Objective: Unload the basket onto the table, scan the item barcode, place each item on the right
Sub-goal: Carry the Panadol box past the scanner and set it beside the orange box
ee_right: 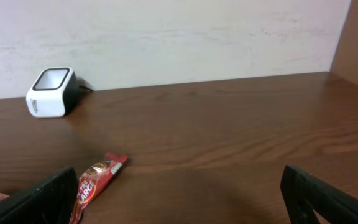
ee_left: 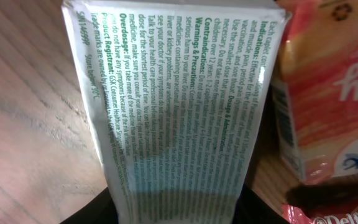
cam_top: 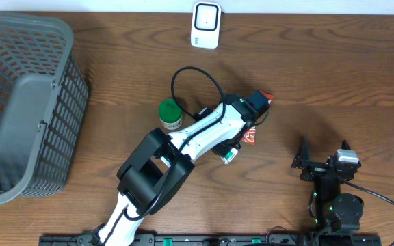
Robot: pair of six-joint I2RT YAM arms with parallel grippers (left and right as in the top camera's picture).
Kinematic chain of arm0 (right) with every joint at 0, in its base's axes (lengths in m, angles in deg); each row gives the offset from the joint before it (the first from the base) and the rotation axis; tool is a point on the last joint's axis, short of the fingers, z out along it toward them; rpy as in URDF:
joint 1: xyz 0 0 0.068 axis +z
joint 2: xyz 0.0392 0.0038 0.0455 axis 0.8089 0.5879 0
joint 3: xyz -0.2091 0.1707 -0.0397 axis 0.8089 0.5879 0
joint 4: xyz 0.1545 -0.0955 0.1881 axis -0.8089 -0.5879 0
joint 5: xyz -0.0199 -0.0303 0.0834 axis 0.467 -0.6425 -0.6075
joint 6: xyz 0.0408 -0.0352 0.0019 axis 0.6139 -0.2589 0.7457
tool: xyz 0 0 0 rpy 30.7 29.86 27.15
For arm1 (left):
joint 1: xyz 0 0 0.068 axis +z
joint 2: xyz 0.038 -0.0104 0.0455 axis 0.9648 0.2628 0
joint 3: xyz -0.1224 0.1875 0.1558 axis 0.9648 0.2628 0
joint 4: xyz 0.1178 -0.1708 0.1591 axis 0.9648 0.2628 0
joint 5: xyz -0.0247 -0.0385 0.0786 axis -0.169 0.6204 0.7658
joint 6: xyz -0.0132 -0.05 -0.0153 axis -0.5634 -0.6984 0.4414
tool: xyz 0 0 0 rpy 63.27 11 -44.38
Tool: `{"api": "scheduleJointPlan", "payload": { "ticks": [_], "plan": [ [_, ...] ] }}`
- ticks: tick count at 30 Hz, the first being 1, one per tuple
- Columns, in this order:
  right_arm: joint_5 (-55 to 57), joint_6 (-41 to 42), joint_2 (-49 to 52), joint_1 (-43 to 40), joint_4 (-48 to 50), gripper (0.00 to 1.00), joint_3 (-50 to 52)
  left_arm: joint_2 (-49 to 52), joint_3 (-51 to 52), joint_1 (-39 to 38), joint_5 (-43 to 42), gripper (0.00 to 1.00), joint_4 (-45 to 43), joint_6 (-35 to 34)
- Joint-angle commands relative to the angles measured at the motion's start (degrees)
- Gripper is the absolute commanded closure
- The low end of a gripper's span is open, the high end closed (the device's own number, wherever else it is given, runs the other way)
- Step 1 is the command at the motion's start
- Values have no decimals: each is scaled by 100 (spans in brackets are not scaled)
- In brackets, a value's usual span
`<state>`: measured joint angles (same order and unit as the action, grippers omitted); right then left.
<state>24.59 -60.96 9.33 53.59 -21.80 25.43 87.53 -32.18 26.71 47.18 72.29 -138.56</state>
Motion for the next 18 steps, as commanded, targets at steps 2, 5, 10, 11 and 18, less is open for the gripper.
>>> {"api": "scheduleJointPlan", "payload": {
  "ticks": [2, 5, 10, 11, 18],
  "plan": [
    [-4, -72, -28, 13, -22, 1, 9, 63, 48, 13, -11, 59, -199, -645],
    [-7, -72, -28, 13, -24, 1, 9, 66, 48, 13, -13, 57, -678, -1078],
    [-7, -72, -28, 13, -22, 1, 9, 66, 46, 101, -11, 34, -1248, -1392],
    [-7, -74, -28, 13, -24, 1, 9, 66, 46, 144, -13, 27, -1303, -1390],
    [-4, -72, -28, 13, -22, 1, 9, -321, 11, 562, -2, 18, -1434, -662]
  ]
}}
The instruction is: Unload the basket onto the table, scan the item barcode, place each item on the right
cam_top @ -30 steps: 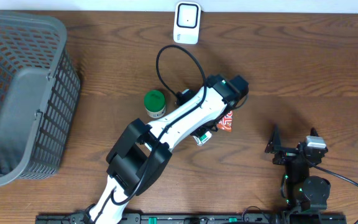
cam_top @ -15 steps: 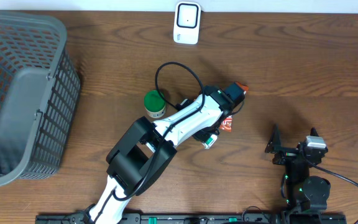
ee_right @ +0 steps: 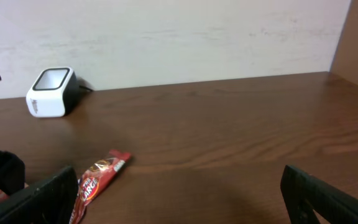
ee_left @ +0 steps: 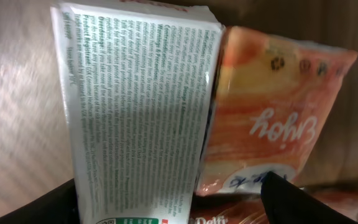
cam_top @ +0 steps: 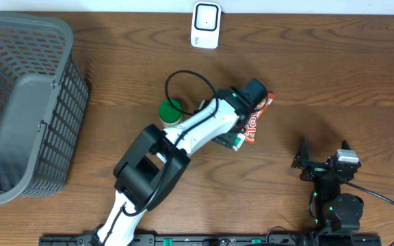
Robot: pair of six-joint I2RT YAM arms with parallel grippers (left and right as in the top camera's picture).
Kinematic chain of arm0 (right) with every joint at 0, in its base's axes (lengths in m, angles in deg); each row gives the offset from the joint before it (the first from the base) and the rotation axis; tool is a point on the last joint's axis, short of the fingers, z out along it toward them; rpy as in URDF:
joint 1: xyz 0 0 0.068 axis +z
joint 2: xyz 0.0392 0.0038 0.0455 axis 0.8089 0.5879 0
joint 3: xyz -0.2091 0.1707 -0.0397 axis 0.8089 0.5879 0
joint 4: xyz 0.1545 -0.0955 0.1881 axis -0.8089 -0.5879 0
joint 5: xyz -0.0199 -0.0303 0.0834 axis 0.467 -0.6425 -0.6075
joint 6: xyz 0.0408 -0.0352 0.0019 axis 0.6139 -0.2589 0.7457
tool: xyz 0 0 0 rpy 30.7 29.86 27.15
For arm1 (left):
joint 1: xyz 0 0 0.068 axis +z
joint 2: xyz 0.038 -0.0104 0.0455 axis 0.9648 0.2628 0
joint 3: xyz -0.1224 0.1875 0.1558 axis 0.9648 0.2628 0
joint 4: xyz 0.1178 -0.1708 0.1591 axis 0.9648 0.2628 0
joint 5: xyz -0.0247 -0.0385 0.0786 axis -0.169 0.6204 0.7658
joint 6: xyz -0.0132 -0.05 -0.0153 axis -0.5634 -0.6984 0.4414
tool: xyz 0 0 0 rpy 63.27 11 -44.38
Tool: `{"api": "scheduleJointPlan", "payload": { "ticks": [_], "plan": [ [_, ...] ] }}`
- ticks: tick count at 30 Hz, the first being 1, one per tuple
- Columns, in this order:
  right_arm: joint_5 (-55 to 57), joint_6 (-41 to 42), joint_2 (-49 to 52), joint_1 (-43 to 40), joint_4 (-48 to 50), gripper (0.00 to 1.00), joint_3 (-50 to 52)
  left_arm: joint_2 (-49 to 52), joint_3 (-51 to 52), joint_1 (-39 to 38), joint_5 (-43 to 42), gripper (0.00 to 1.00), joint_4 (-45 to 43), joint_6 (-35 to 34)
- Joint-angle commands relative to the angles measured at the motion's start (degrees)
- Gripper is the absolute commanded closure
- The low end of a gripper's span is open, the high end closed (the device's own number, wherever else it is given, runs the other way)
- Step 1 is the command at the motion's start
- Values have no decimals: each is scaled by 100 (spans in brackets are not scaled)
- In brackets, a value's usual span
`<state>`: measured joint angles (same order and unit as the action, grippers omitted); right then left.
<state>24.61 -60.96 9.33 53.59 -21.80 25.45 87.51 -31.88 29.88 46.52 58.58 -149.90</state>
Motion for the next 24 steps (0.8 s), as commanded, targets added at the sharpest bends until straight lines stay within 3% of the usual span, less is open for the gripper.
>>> {"api": "scheduleJointPlan", "payload": {
  "ticks": [1, 7, 14, 19, 24],
  "plan": [
    [-7, -72, -28, 13, -24, 1, 7, -439, -48, 310, 85, 18, -85, 649],
    [-9, -72, -28, 13, -22, 1, 7, -1580, -319, 761, 575, 17, -310, 2382],
    [-9, -72, -28, 13, -22, 1, 7, -3204, -341, 925, 826, 17, -505, 3779],
    [-9, -72, -28, 13, -24, 1, 7, -4354, -341, 925, 2046, 16, -551, 4898],
    [-7, -72, -28, 13, -22, 1, 7, -5311, -341, 925, 3480, 16, -796, 6463]
  ]
}}
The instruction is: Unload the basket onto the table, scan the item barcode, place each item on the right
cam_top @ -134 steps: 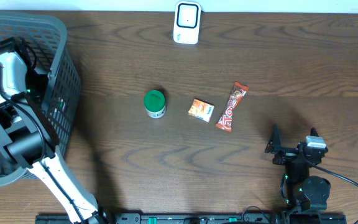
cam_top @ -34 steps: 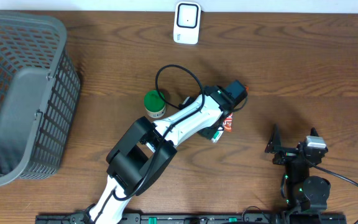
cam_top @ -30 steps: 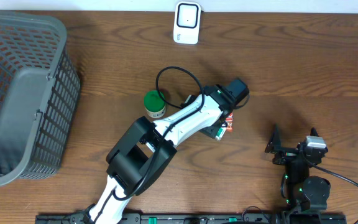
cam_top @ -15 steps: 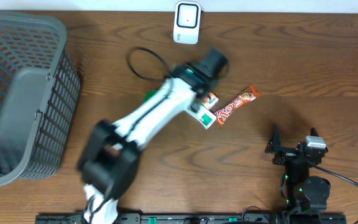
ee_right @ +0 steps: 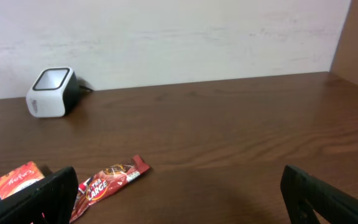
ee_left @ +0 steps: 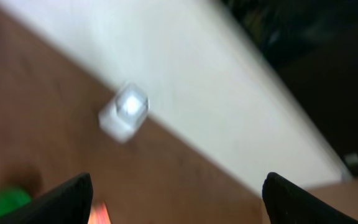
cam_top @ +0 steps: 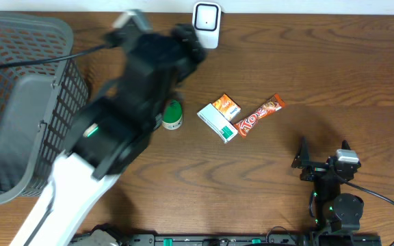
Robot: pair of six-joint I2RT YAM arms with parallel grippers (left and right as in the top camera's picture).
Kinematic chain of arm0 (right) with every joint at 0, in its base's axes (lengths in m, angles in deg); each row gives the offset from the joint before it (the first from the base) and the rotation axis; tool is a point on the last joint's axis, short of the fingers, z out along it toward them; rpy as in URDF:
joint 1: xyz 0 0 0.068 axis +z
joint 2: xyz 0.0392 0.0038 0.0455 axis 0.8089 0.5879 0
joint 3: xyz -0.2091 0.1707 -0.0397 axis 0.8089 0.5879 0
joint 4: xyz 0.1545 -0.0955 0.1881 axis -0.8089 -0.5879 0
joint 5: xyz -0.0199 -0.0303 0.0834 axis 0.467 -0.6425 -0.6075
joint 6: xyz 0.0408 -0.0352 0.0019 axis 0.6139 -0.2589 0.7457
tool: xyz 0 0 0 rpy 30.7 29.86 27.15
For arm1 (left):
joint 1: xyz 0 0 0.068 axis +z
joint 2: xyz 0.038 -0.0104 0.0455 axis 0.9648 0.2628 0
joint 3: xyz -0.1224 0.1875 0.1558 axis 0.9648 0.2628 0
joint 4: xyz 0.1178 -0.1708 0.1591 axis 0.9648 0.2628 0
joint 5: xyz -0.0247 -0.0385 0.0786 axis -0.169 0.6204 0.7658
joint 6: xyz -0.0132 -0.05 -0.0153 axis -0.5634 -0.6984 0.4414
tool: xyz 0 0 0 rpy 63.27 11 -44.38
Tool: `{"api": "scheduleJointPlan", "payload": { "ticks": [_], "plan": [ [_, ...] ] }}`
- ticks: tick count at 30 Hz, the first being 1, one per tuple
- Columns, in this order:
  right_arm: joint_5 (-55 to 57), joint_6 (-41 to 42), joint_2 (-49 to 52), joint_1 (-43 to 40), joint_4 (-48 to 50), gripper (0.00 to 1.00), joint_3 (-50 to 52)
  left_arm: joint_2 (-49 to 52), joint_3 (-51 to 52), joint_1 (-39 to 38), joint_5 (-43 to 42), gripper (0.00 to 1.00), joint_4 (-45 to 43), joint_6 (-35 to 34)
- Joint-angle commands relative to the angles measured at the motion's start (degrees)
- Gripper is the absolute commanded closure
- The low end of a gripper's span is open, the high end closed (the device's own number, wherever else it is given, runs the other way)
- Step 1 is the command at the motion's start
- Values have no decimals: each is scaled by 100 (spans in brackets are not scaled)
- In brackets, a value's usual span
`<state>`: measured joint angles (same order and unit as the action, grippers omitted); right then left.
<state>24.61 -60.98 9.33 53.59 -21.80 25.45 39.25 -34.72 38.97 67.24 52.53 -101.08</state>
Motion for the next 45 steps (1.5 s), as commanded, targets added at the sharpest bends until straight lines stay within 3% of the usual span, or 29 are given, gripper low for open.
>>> {"api": "scheduleJointPlan", "payload": {
  "ticks": [1, 5, 9, 11, 13, 21, 23, 25, 29, 32, 39, 45],
  "plan": [
    [-9, -70, -28, 13, -22, 1, 7, -647, -57, 15, 1729, 16, -378, 2011],
    [-9, -70, -28, 13, -22, 1, 7, -1082, -57, 15, 2815, 16, -1475, 4006],
    [-9, -70, -28, 13, -22, 1, 7, -1272, -57, 15, 3637, 7, -2610, 6116],
    [-9, -70, -28, 13, -22, 1, 7, -1314, -57, 17, 3871, 7, -2776, 6891],
    [-9, -70, -28, 13, -22, 1, 7, -1397, -26, 103, 3864, 7, -2813, 7211],
    [-9, -70, -26, 13, -22, 1, 7, -2194, 243, 1187, 3860, 6, -2669, 6999],
    [-4, -72, -26, 11, 17, 1, 7, -2573, 450, 1556, 3856, 6, -2378, 6472],
    [-267, 46, -26, 13, 120, 1, 4, -3121, 787, 1930, 3731, 6, -1860, 5528],
    [-1438, 492, -26, 13, 323, 1, -9, -3842, 1244, 2286, 2551, 6, -1047, 5121],
    [-1554, 1421, -2, 13, -28, 1, -173, -4325, 1690, 2507, 1729, 5, -870, 5121],
    [-1659, 1386, 372, 13, -1327, 1, -1681, -5482, 2981, 3086, 601, 2, -872, 5077],
    [-1504, 997, 1700, 13, -2492, 1, -3595, -6253, 3722, 3106, 245, 2, -1075, 4260]
  ]
}}
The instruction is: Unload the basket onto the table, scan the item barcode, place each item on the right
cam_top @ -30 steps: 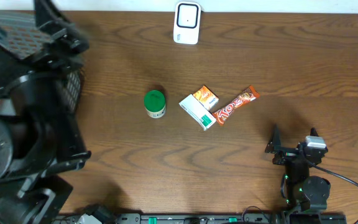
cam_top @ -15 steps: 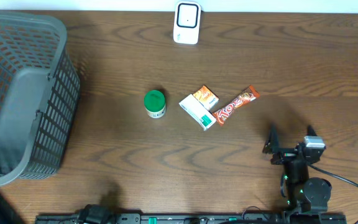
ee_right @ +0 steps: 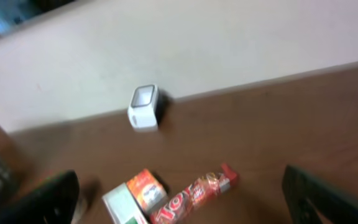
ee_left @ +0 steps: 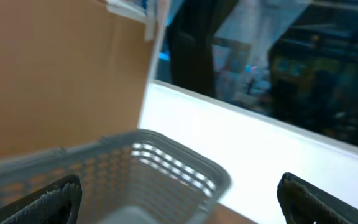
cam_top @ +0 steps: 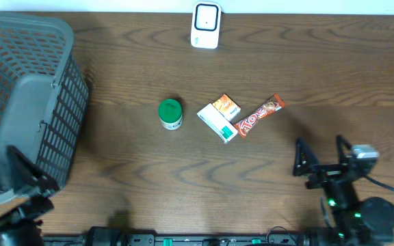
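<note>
Three items lie together mid-table: a white and green box (cam_top: pixel 217 124) (ee_right: pixel 120 205), an orange packet (cam_top: pixel 226 106) (ee_right: pixel 146 188) and a red chocolate bar (cam_top: pixel 258 115) (ee_right: pixel 194 193). The white scanner (cam_top: pixel 205 24) (ee_right: pixel 145 107) stands at the far edge. My left gripper (cam_top: pixel 29 191) (ee_left: pixel 179 202) is open and empty at the front left, facing the basket. My right gripper (cam_top: pixel 320 152) (ee_right: pixel 182 202) is open and empty at the front right, facing the items from a distance.
A green-lidded jar (cam_top: pixel 170 113) stands left of the box. A large grey mesh basket (cam_top: pixel 19 102) (ee_left: pixel 166 162) fills the left side of the table. A pale wall runs behind the scanner.
My left arm was stretched high over the table near the scanner; now it sits at the front left by the basket. My right gripper has risen and looks down on the items.
My left gripper was first close over the white and green box, which lay nearer the front. Then the box lay against the orange packet and chocolate bar. After that the arm was raised away, open, with the items grouped mid-table, and now it is back beside the basket.
</note>
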Robot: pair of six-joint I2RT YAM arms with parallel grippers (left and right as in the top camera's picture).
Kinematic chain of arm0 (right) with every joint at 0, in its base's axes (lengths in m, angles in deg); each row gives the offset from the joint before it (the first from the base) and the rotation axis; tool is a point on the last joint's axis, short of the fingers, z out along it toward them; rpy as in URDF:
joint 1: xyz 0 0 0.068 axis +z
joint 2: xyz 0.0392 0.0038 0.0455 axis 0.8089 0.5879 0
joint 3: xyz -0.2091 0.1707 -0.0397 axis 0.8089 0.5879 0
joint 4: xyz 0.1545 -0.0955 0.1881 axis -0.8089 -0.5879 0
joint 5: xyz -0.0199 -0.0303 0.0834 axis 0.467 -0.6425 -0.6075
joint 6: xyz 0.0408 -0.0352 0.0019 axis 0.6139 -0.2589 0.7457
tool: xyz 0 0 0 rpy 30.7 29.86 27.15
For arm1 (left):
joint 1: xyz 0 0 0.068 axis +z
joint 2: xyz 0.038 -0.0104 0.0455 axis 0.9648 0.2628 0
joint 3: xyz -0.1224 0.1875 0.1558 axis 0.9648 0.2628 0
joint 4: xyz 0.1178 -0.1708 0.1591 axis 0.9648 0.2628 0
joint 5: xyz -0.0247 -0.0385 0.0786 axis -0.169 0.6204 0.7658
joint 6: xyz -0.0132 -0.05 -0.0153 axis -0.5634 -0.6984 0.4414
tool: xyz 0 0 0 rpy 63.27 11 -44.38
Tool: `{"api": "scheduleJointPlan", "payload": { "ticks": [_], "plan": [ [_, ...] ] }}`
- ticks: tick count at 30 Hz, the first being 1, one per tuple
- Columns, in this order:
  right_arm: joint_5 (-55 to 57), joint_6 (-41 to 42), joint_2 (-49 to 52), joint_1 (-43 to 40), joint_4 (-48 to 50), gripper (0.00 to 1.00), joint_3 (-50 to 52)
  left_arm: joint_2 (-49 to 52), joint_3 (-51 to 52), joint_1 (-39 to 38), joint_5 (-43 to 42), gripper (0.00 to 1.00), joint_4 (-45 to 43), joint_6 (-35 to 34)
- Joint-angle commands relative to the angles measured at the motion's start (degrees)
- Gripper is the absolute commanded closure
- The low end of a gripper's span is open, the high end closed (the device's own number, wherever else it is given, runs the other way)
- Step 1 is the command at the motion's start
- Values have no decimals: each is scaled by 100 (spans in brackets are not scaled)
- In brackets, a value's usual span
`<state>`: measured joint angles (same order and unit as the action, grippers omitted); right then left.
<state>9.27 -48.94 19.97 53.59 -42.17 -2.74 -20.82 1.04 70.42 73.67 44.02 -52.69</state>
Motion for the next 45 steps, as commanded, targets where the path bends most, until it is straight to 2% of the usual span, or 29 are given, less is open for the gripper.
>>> {"api": "scheduleJointPlan", "payload": {
  "ticks": [1, 7, 12, 14, 17, 19, 22, 26, 33, 41, 45],
  "plan": [
    [31, -310, 1010, 13, -833, 1, -1200, -245, 168, -39, -310, 2, -439, -732],
    [-299, -415, 2704, 13, -2291, 1, -2804, 90, 192, -39, 1331, 2, -2378, -1014],
    [-1346, -417, 3497, 13, -2463, 1, -3169, 474, 190, -39, 1416, 2, -3388, -1272],
    [-1366, -337, 3689, 13, -2369, 1, -3156, 501, 190, -39, 1416, 2, -3346, -1056],
    [-1534, -291, 4019, 13, -1880, 1, -3163, 483, 190, -39, 1222, 2, -2830, -979],
    [-1403, -284, 4201, 63, -1788, 1, -3217, 485, 195, -39, 555, 2, -2197, -975],
    [-570, -20, 4398, 299, -1792, 1, -3320, 485, 374, -39, -251, 2, -1587, -776],
    [39, 369, 4612, 883, -2120, 1, -3670, 483, 911, -39, -236, 2, -1543, -719],
    [1069, 411, 4800, 2238, -2212, 1, -4087, -26, 1685, -39, -245, 2, -1615, -935],
    [1403, 1209, 5250, 3080, -2194, 1, -4098, -1292, 2210, -39, -240, 2, -1401, -1005],
    [1429, 1338, 5779, 3403, -2144, 1, -4234, -1495, 2363, -46, -313, 2, -1075, -1073]
  ]
}}
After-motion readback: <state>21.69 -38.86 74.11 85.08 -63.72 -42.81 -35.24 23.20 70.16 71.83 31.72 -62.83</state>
